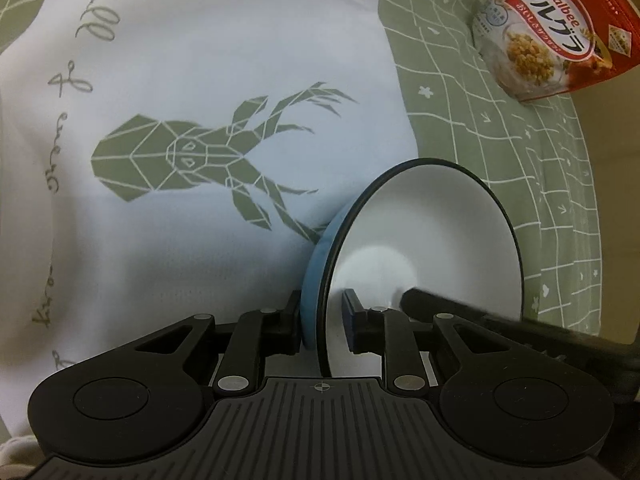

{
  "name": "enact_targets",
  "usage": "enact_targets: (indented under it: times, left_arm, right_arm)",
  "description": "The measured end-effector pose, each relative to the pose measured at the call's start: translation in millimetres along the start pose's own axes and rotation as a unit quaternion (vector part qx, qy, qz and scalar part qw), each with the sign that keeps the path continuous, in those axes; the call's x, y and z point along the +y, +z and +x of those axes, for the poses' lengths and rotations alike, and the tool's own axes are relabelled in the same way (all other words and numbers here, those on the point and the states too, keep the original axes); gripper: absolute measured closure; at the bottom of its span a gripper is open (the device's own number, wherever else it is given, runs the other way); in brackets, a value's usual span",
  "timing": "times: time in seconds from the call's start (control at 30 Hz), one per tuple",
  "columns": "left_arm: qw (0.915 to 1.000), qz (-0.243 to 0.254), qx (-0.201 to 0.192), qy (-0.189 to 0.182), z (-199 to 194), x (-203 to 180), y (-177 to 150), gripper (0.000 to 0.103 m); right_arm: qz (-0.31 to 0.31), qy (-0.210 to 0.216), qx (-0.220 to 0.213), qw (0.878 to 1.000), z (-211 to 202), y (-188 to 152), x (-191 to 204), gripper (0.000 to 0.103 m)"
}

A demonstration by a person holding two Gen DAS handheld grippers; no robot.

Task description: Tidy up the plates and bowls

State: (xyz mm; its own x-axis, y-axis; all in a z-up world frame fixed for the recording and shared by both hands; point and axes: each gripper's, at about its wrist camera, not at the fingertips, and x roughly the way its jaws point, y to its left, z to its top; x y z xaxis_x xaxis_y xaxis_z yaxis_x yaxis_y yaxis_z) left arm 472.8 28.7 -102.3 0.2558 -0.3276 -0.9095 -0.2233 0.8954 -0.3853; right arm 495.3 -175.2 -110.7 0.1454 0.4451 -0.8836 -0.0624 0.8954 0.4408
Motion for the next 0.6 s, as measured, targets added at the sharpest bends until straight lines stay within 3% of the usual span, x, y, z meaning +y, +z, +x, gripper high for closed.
enact_targets:
  times: [0.33, 0.6]
  left_arm:
    - [0.9998, 0.019, -0.008, 0.002, -0.8, -3.9, 1.3, 0.076]
    - [0.9969, 0.063, -0.037, 0.029, -18.7, -20.4, -2.8, 0.074]
  right_arm:
    - [-0.009, -0.011, -0.007, 1.0, -0.3, -3.2, 5.5, 0.064]
    - [-0.02, -0.005, -0.027, 0.999, -19.2, -10.0, 14.2, 0.064]
